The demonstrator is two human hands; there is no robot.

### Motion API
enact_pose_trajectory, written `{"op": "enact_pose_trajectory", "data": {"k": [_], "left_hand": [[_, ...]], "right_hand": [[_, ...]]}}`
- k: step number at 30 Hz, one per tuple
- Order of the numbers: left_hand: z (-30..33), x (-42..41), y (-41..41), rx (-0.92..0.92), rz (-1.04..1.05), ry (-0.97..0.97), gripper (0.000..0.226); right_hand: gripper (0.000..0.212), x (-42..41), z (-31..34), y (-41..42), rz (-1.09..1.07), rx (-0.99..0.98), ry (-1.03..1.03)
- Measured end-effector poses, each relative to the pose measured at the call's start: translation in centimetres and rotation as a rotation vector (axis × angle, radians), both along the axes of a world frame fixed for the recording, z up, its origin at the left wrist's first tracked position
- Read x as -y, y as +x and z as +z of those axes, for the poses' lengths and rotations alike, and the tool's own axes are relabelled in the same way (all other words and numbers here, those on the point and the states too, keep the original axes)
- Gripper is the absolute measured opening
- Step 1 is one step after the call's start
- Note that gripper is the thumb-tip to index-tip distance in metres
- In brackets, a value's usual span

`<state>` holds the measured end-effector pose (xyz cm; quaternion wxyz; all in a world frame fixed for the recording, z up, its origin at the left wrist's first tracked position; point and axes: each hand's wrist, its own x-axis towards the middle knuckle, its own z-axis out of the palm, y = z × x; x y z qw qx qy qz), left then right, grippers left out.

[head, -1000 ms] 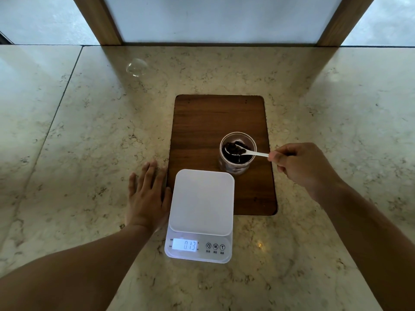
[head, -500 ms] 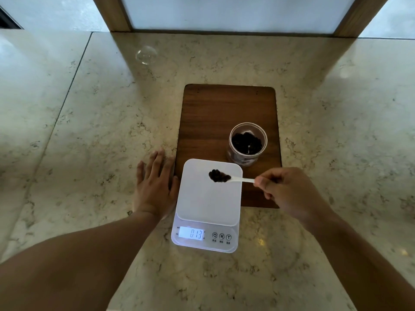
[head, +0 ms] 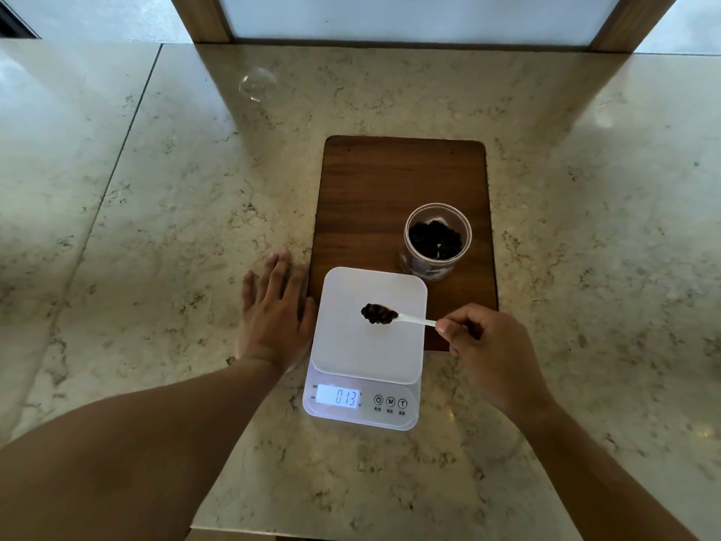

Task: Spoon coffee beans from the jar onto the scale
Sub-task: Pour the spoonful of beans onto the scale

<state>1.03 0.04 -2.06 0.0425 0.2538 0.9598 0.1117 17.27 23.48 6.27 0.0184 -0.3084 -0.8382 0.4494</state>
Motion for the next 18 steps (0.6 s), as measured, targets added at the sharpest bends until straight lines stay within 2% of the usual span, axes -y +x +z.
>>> {"op": "enact_pose_trajectory", "data": {"k": [18], "left_hand": [[-0.06, 0.06, 0.00, 0.011, -0.001, 0.011, 0.061]], "right_hand": [[0.012, 0.76, 0.20, 0.95, -0.008, -0.215, 0.144]]}}
